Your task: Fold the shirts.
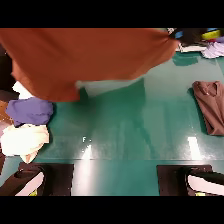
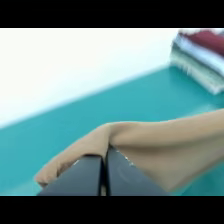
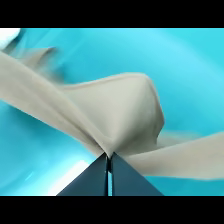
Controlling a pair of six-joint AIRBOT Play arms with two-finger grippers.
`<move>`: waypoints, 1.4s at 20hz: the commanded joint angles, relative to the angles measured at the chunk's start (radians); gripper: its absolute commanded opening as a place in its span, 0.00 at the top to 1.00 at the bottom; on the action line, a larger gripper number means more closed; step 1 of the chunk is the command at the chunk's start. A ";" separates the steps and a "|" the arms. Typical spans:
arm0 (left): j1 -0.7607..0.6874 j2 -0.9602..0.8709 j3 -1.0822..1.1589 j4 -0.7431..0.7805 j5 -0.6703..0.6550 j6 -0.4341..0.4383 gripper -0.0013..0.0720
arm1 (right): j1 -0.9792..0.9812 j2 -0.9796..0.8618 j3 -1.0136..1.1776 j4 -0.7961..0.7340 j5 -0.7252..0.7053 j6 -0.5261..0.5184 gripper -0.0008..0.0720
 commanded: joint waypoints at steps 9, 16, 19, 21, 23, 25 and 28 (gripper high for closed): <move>0.001 0.044 0.190 -0.215 -0.072 -0.004 0.95 | -0.011 0.314 0.036 -0.324 0.053 0.144 0.97; 0.001 -0.132 -0.243 -0.158 -0.127 -0.006 0.95 | -0.012 -0.046 -0.002 -0.345 0.301 0.147 0.97; 0.001 -0.324 -0.338 -0.157 -0.096 -0.002 0.95 | -0.016 -0.198 -0.148 -0.346 0.212 0.121 0.97; 0.001 -0.475 -0.345 -0.157 -0.040 0.014 0.95 | -0.026 -0.289 -0.220 -0.344 0.097 0.115 0.97; 0.001 -0.598 -0.345 -0.162 0.042 0.013 0.95 | -0.034 -0.363 -0.257 -0.342 0.002 0.115 0.97; 0.001 -0.684 -0.345 -0.168 0.111 0.013 0.95 | -0.034 -0.423 -0.257 -0.342 -0.056 0.115 0.97; 0.001 -0.748 -0.346 -0.170 0.141 0.004 0.94 | -0.034 -0.472 -0.257 -0.311 -0.134 0.116 0.97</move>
